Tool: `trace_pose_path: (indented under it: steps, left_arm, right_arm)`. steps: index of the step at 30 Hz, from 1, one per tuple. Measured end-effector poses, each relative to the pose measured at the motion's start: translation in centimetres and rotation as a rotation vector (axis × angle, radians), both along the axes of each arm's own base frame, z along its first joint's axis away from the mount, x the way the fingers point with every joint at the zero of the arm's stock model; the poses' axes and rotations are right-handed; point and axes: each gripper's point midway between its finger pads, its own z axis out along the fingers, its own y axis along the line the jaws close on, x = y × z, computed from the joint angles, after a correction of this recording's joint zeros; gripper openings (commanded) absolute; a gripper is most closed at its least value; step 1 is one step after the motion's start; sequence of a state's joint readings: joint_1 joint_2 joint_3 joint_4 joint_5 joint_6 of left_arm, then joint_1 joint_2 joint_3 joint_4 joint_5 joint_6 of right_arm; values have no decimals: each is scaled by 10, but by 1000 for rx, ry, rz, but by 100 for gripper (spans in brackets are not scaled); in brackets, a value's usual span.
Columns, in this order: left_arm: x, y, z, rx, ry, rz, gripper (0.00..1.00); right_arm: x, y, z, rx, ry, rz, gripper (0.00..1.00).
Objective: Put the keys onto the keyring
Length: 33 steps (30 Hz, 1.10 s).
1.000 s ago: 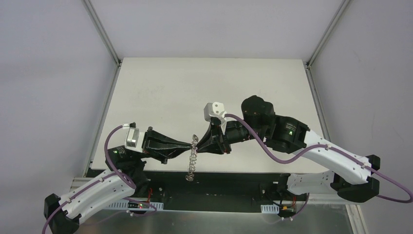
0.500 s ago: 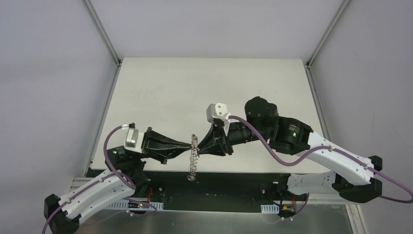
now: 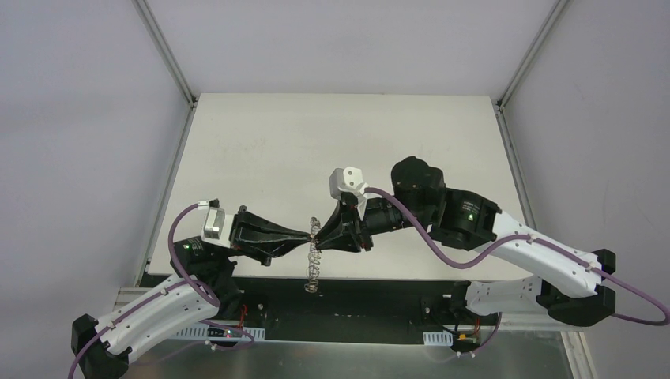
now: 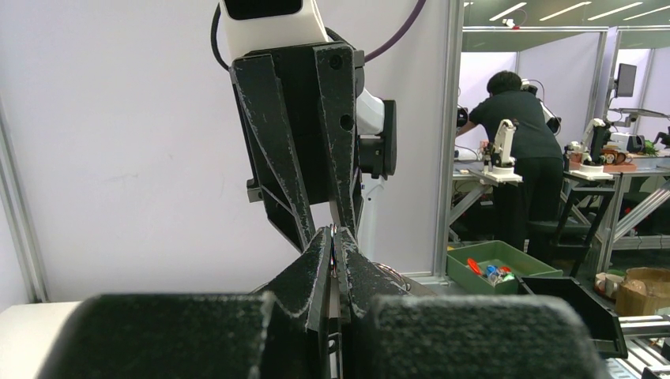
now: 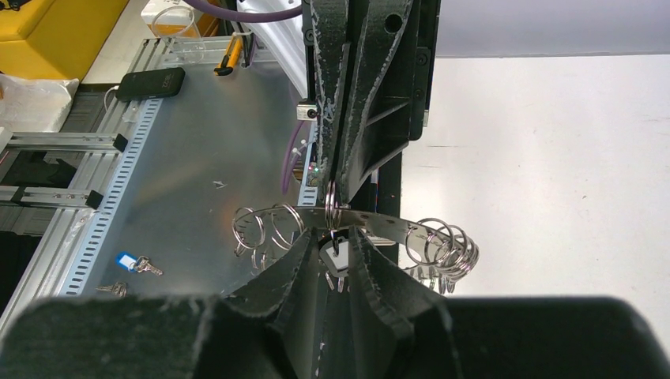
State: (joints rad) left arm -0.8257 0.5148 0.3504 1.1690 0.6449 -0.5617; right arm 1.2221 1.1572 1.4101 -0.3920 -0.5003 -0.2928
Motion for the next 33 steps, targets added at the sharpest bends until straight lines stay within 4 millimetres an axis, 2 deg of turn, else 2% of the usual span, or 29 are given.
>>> trace_pose_path:
  steps: [15,19,20,22,33]
  left_arm:
    - [0,0,0,0,0,0,0]
    - [1,-1,-1,3,3,0,0]
    - [1,-1,-1,3,3,0,0]
    - [1,-2,-1,6,5,0,0]
    - [2,-2,-3,12,11,0,0]
  right_arm:
    - [0,2,1,3,-3,-1,20]
    - [1,2,3,11,-7,-7,16]
    - [1,3,4,14,-8,-8,13]
    - [1,3,4,14,-9,-9,0]
    - [5,2,3,-38,0,-29,0]
